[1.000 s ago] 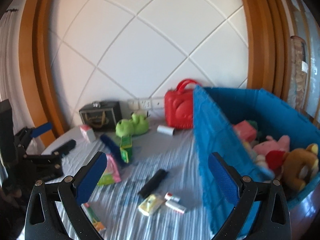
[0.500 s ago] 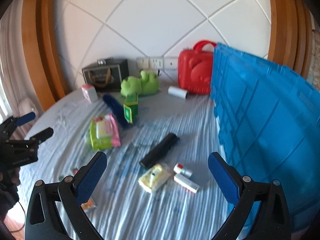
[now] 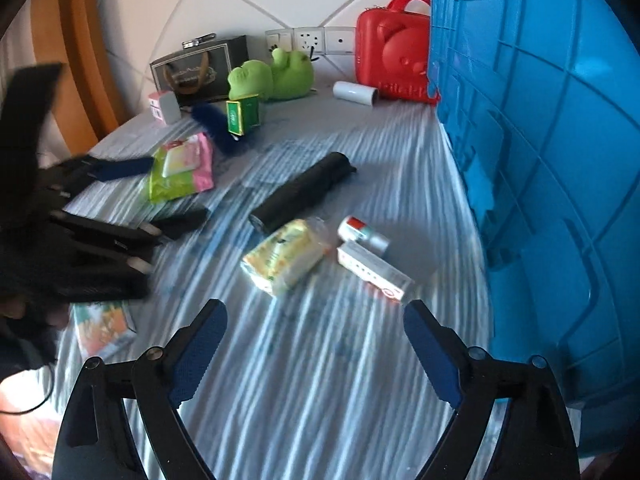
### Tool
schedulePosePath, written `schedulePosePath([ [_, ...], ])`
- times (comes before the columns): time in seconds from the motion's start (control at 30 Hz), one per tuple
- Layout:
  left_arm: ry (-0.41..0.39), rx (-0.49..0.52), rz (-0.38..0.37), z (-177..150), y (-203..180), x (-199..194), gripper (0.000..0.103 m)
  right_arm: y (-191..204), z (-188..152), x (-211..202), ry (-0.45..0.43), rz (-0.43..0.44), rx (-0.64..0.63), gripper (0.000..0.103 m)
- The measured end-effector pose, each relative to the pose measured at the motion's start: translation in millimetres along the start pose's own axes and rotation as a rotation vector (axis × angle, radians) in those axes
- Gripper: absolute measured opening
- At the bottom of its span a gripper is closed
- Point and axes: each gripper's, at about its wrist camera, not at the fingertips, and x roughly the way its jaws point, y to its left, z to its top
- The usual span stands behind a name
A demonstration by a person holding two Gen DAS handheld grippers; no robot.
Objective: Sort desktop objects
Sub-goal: 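Move both tools back over the remaining table items, then grasp the small yellow wipes packet with the left tool while the right tool grasps the white medicine box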
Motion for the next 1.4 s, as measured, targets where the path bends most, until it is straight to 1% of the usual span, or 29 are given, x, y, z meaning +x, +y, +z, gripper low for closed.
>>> schedulePosePath([
  [0.07, 0.020, 0.008, -0.042, 0, -10, 18, 0.091, -5, -3, 2, 0.003, -0.004, -0.013, 0.091],
  [0.17, 0.042, 0.025, -0.084, 2, -19, 42, 0.091, -11, -10, 10, 0.024, -0.028, -0.037, 0.086],
  [0.2, 0.057, 0.031, -0.093, 3, -21, 50, 0.091, -15, -13, 15, 0.038, -0.017, -0.037, 0.086],
  [0.23, 0.068, 0.040, -0.100, 3, -23, 57, 0.089, -19, -16, 18, 0.044, -0.006, -0.032, 0.086],
  [0.27, 0.076, 0.049, -0.106, 3, -24, 64, 0.084, -20, -17, 18, 0.041, -0.002, -0.034, 0.086],
  [0.3, 0.088, 0.062, -0.114, 2, -26, 70, 0.083, -20, -18, 20, 0.036, 0.004, -0.047, 0.086],
  [0.33, 0.075, 0.097, -0.084, 1, -29, 75, 0.083, -17, -18, 21, 0.032, 0.002, -0.072, 0.086],
  [0.37, 0.070, 0.142, -0.062, 1, -32, 78, 0.079, -14, -18, 23, 0.029, -0.005, -0.095, 0.086],
  [0.43, 0.061, 0.195, -0.036, 0, -33, 78, 0.069, -9, -17, 28, 0.028, 0.000, -0.139, 0.086],
  [0.47, 0.058, 0.198, -0.039, 0, -29, 77, 0.064, -6, -15, 31, 0.024, -0.002, -0.157, 0.086],
  [0.53, 0.066, 0.192, -0.042, -1, -18, 75, 0.056, -3, -11, 37, 0.016, -0.008, -0.187, 0.086],
  [0.57, 0.081, 0.182, -0.044, -2, -11, 77, 0.051, -3, -8, 40, 0.007, -0.019, -0.196, 0.086],
  [0.6, 0.105, 0.163, -0.053, -4, -4, 79, 0.048, -3, -5, 45, 0.006, -0.030, -0.201, 0.086],
  [0.63, 0.121, 0.133, -0.078, -7, 3, 81, 0.043, -4, 0, 54, 0.023, -0.032, -0.199, 0.086],
  [0.67, 0.124, 0.106, -0.090, -7, 8, 80, 0.043, -6, 3, 59, 0.027, -0.036, -0.195, 0.085],
  [0.7, 0.125, 0.098, -0.082, -7, 10, 79, 0.043, -8, 6, 64, 0.025, -0.045, -0.189, 0.084],
  [0.8, 0.129, 0.098, -0.079, -11, 9, 76, 0.043, -15, 17, 77, 0.021, -0.057, -0.173, 0.084],
  [0.9, 0.124, 0.110, -0.099, -12, 7, 74, 0.043, -20, 22, 100, 0.078, -0.090, -0.187, 0.078],
  [0.93, 0.125, 0.121, -0.100, -13, 4, 74, 0.043, -21, 22, 105, 0.094, -0.099, -0.191, 0.078],
  [1.0, 0.122, 0.147, -0.103, -14, 1, 75, 0.043, -25, 20, 111, 0.113, -0.087, -0.190, 0.078],
  [1.03, 0.121, 0.152, -0.104, -13, 0, 77, 0.045, -27, 18, 112, 0.123, -0.088, -0.186, 0.076],
  [1.1, 0.130, 0.132, -0.122, -11, 2, 81, 0.051, -29, 16, 116, 0.160, -0.070, -0.166, 0.062],
  [1.17, 0.151, 0.095, -0.135, -9, 6, 85, 0.060, -32, 19, 118, 0.175, -0.052, -0.131, 0.059],
  [1.2, 0.168, 0.081, -0.156, -9, 8, 86, 0.062, -32, 21, 119, 0.180, -0.055, -0.129, 0.059],
  [1.23, 0.202, 0.075, -0.187, -12, 8, 88, 0.066, -32, 21, 119, 0.185, -0.051, -0.124, 0.057],
  [1.27, 0.205, 0.097, -0.180, -16, 4, 86, 0.070, -33, 21, 119, 0.195, -0.038, -0.107, 0.050],
  [1.3, 0.186, 0.141, -0.159, -21, -1, 82, 0.072, -34, 20, 117, 0.208, -0.024, -0.081, 0.043],
  [1.37, 0.169, 0.168, -0.144, -23, -6, 79, 0.072, -33, 18, 113, 0.218, -0.020, -0.063, 0.033],
  [1.4, 0.171, 0.160, -0.145, -22, -6, 81, 0.072, -33, 17, 113, 0.216, -0.022, -0.060, 0.033],
])
